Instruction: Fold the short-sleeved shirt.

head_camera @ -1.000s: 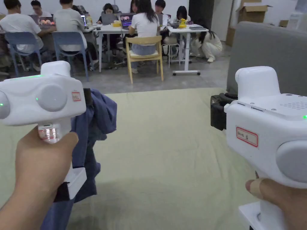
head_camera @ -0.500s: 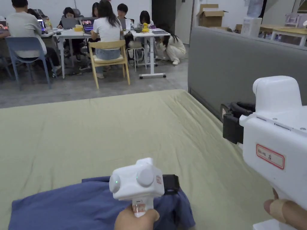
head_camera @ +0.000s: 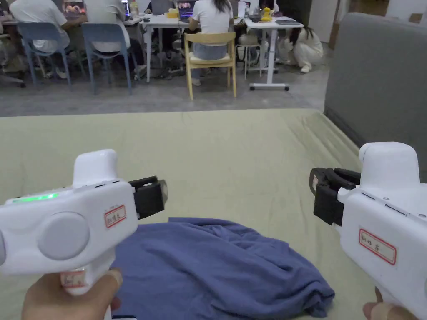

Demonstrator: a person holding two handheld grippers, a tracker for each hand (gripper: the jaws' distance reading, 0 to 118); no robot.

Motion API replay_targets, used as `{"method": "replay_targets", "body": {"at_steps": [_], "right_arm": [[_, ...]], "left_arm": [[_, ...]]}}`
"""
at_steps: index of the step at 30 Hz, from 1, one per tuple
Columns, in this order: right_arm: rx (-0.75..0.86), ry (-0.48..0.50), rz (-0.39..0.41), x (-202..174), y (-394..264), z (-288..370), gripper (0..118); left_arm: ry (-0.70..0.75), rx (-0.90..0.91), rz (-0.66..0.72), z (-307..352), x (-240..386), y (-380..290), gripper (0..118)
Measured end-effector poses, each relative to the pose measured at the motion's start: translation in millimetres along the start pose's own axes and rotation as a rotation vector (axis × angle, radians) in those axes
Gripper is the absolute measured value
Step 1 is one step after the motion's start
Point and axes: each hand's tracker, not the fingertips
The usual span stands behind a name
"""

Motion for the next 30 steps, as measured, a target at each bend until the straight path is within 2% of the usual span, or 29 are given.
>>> {"method": "replay_targets", "body": {"at_steps": [3,6,9,12,18,20,21,22,23,25,27,30], "right_arm": [[-0.068,0.055,-0.023,-20,-28,-28,2],[-0.142,0.118,-0.058,-36,-46,-51,2],[-0.165,0.133,-0.036,-48,-53,-69,2],[-0.173,0.13,-0.02,-48,-55,-82,2],[-0.222,0.099,-0.06,-27,-71,-110,2],[-0.248,0.081,-0.07,-20,-79,-117,2],[-0.267,0.07,-0.073,-17,-83,-121,2],[-0.279,0.06,-0.076,-14,-87,-123,2],[-0.292,0.049,-0.078,-10,-90,-125,2],[-0.326,0.015,-0.079,0,-97,-130,2],[-0.352,-0.011,-0.081,10,-102,-132,2],[-0.397,-0.067,-0.091,33,-108,-135,2]], "left_arm": [[0.115,-0.085,0.071,15,-38,-37,0],[0.108,-0.211,0.168,-2,-76,-62,0],[0.15,-0.256,0.158,-25,-104,-71,0],[0.124,-0.242,0.207,-43,-121,-72,0],[0.13,-0.279,0.116,-136,-149,-58,1],[0.194,-0.32,0.054,-186,-160,-53,107],[0.216,-0.383,0.059,-220,-172,-55,118],[0.246,-0.289,0.06,-238,-182,-61,118],[0.225,-0.357,0.08,-268,-189,-62,118],[0.312,-0.466,0.031,-309,-190,-68,118],[0.356,-0.515,-0.013,-342,-194,-85,118],[0.378,-0.571,-0.023,-366,-201,-97,111]]}}
